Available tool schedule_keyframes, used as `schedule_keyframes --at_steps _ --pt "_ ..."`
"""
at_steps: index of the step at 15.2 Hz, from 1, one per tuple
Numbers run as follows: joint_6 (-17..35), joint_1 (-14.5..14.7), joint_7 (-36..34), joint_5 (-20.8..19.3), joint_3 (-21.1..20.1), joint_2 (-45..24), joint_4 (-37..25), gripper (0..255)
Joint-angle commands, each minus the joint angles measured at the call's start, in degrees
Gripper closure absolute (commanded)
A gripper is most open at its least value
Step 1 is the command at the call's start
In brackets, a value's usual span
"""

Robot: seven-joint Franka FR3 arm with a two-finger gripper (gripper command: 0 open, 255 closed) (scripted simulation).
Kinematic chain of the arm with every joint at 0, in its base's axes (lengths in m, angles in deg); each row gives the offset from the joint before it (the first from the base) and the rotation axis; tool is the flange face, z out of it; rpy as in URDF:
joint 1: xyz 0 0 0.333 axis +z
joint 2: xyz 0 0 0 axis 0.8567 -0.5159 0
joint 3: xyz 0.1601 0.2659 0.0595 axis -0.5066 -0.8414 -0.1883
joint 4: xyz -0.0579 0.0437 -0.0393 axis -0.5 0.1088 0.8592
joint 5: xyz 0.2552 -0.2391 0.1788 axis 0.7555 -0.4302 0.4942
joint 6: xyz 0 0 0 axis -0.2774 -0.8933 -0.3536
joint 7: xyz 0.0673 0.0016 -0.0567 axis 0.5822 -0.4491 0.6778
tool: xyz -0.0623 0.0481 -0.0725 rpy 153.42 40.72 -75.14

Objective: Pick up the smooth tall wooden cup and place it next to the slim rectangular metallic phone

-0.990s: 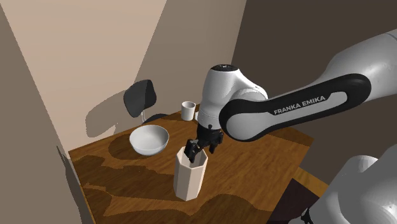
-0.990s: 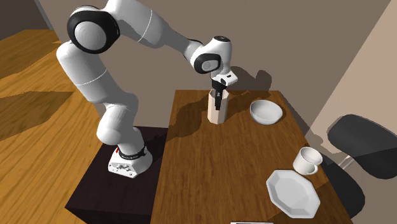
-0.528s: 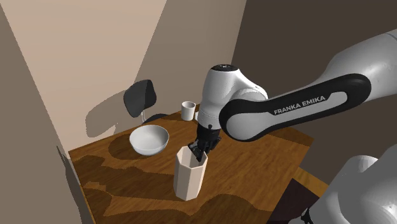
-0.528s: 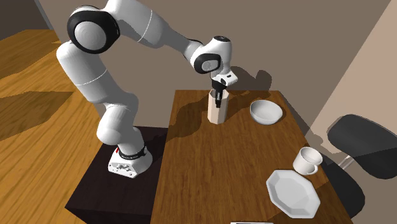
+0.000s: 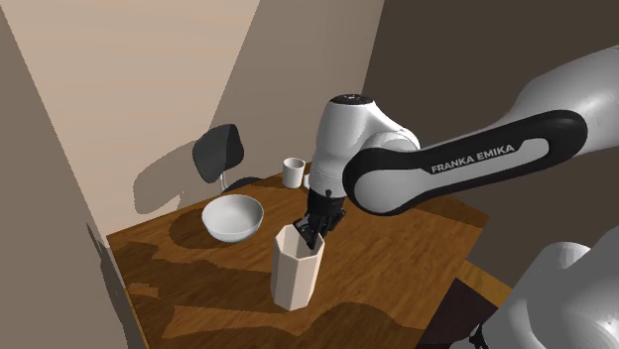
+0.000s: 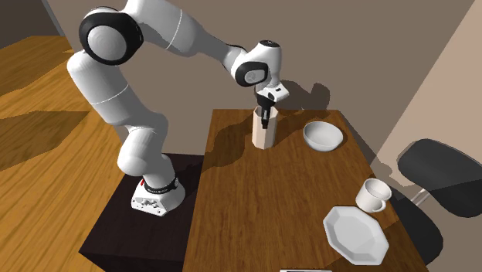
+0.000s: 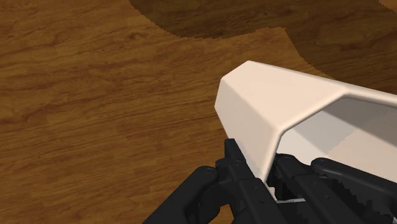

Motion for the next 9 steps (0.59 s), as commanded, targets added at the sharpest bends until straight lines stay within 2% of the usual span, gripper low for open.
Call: schedule_keyframes --at_steps 1,9 --pt "-1.6 0.0 0.3 0.2 0.3 0.8 -0.9 255" --pt "-8.2 0.1 1.0 0.8 1.2 3.5 -4.9 255"
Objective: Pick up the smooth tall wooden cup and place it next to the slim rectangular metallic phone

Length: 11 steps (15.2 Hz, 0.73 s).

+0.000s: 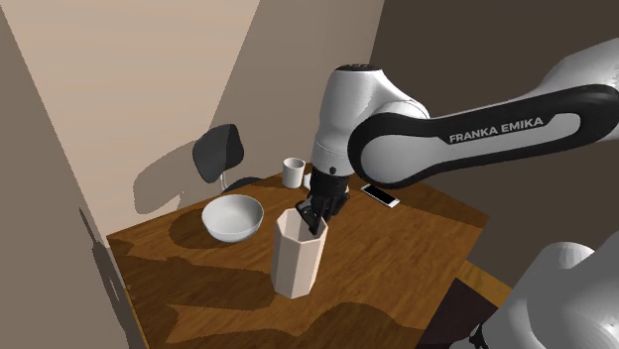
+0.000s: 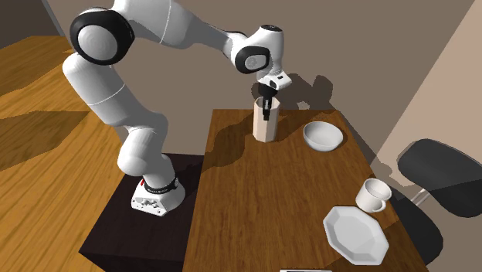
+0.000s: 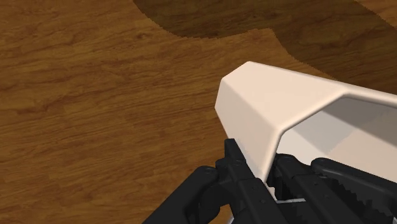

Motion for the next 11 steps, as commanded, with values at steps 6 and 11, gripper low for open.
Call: schedule_keyframes --at_steps 6,11 --pt "-5.6 0.0 0.5 0.3 0.8 1.9 -3.8 255" --pt "-9.6 -0.1 0.6 0.3 1.2 2.7 -7.0 255"
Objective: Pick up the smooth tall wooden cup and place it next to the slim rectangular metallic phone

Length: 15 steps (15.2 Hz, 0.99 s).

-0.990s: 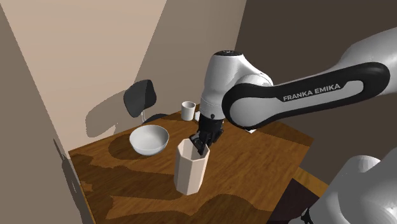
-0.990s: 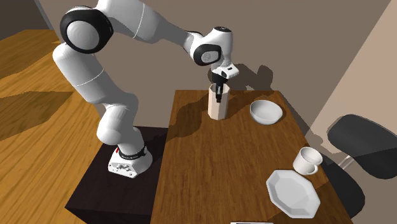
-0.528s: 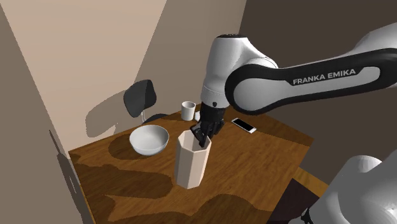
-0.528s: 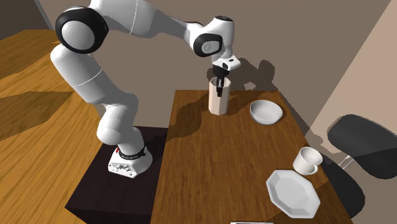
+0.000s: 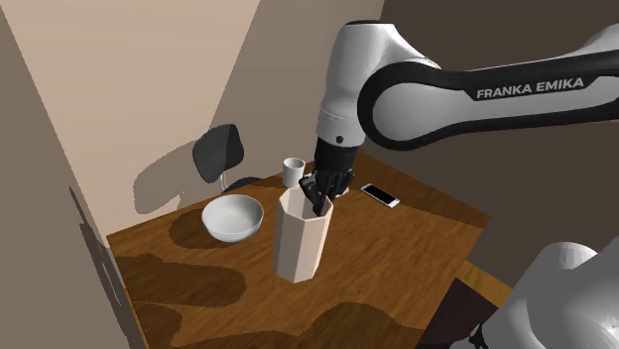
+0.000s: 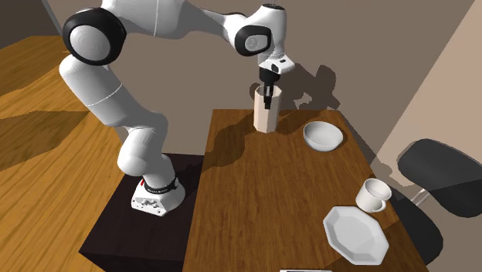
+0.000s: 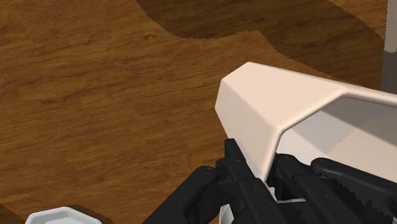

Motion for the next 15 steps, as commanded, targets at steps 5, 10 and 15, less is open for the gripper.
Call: schedule_keyframes --at_steps 5,10,15 --pt "-4.8 -0.1 0.0 0.0 0.5 0.8 -4.1 255" --pt "-8.6 -0.2 0.0 -0.2 0.8 0.8 -7.8 255" --pt "-12.4 -0.4 -0.1 -0.5 1.0 0.5 -11.9 255"
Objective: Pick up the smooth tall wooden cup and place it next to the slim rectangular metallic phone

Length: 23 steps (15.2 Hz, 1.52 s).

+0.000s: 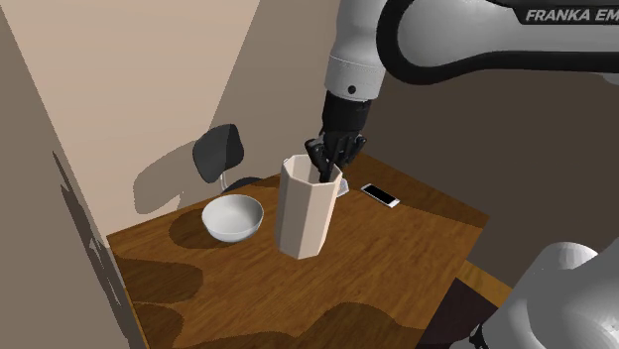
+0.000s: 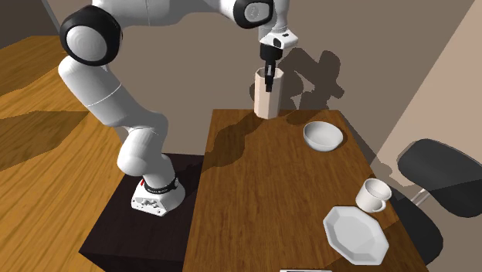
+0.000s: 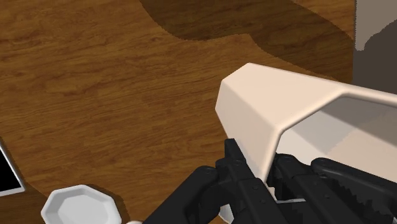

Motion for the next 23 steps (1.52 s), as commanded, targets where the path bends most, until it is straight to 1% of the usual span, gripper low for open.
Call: schedule_keyframes --at_steps 1,11,17,23 --pt "-1.7 -0.1 -0.1 -0.2 0.1 -0.3 -2.0 255" --pt "-8.8 -0.4 -0.6 -0.8 0.3 -1.8 -10.6 255" --pt "-8.9 -3.0 8.4 -1.5 6.7 1.5 -6.9 255" --pt "-8.9 -5.7 17.0 -3.2 12.8 2.5 -5.5 255"
